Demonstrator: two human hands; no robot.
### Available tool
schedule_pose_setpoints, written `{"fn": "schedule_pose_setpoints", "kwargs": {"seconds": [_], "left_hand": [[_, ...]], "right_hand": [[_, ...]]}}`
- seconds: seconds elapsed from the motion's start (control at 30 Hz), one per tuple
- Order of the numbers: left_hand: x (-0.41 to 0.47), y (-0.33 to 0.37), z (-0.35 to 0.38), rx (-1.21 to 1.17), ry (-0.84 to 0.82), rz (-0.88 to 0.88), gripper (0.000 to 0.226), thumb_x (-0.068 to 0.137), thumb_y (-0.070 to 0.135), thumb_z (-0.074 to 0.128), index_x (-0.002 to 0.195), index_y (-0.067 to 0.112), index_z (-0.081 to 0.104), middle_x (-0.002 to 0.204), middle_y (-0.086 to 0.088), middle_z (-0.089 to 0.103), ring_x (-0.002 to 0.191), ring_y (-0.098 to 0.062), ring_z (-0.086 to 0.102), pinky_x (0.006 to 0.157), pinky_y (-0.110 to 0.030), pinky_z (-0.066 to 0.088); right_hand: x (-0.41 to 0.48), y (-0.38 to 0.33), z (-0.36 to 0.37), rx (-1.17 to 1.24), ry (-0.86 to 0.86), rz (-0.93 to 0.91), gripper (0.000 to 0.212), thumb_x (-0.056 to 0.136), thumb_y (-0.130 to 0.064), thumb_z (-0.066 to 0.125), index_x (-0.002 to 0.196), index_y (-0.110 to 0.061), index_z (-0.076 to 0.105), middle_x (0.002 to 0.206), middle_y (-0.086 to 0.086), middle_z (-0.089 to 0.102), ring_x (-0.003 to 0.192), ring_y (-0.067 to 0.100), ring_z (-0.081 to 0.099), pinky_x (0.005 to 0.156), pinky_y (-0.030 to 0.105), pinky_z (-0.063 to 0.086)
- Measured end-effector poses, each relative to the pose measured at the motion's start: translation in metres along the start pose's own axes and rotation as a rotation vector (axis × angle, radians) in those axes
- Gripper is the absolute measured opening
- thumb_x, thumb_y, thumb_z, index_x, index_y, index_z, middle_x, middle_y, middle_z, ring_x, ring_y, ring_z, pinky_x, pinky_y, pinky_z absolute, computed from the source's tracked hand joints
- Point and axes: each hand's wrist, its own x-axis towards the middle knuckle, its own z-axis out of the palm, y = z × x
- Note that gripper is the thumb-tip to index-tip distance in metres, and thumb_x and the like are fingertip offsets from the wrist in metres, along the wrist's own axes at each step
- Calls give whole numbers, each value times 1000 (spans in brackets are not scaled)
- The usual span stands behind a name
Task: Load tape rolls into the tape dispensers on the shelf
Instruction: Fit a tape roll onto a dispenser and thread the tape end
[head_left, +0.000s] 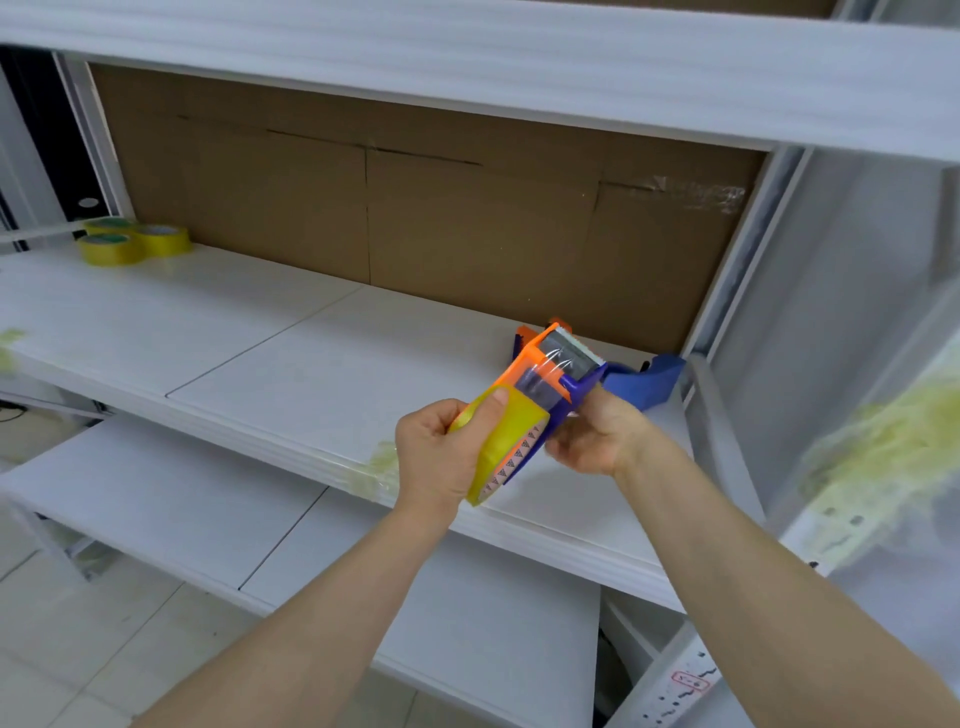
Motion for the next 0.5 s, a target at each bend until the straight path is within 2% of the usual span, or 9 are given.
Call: {"fn": "schedule_pose_setpoints", "kwargs": {"seconds": [0.07, 0.13, 0.2, 0.27, 0.33, 0.4, 0.5], "left_hand": [[0, -2, -1, 11, -4, 7, 45, 79, 23, 72, 48, 10, 43, 42, 3, 39, 45, -10, 44, 44, -17, 38], [-1, -3, -2, 24, -1, 6, 42, 80, 24, 72, 51, 8, 45, 49, -6, 42, 50, -15, 47, 46, -19, 40], [-1, -4, -1, 42, -6, 4, 42, 80, 25, 71, 51, 9, 45, 49, -6, 43, 51, -15, 48, 46, -19, 41], [-2, -4, 1, 60, -21, -4, 41, 79, 27, 71, 50, 11, 46, 46, -1, 45, 48, -10, 51, 47, -18, 43], [-3, -3, 3, 68, -32, -23, 39, 79, 29, 71, 52, 12, 49, 48, 1, 50, 49, -8, 54, 51, -21, 47], [-4, -2, 4, 70, -29, -50, 37, 79, 30, 71, 54, 10, 51, 53, -3, 53, 53, -12, 56, 55, -24, 48], [-5, -3, 4, 65, -9, -92, 36, 79, 31, 72, 57, 8, 53, 56, -7, 55, 55, -16, 57, 57, -25, 49]], "right_hand": [[-8, -12, -2, 24, 108, -247, 17, 92, -13, 50, 78, -14, 61, 67, 3, 64, 64, 15, 56, 60, 25, 47], [-20, -27, -2, -70, 74, -411, 24, 95, -25, 49, 89, -9, 66, 80, 4, 71, 75, 17, 64, 69, 27, 50], [-30, -34, 3, -307, 38, -438, 34, 94, -37, 50, 99, -8, 67, 88, 5, 71, 77, 16, 66, 70, 28, 51], [-31, -33, 10, -457, 70, -440, 31, 92, -37, 55, 98, -8, 65, 85, 5, 69, 75, 17, 65, 70, 30, 54], [-30, -32, 15, -457, 123, -446, 24, 91, -32, 59, 95, -8, 64, 82, 5, 68, 74, 18, 65, 69, 31, 55], [-28, -33, 15, -420, 154, -438, 25, 90, -28, 61, 103, -7, 62, 84, 5, 68, 73, 18, 65, 65, 30, 54], [-27, -28, 9, -303, 92, -377, 28, 91, -27, 59, 111, -8, 60, 98, 9, 70, 80, 18, 67, 68, 32, 56]]}}
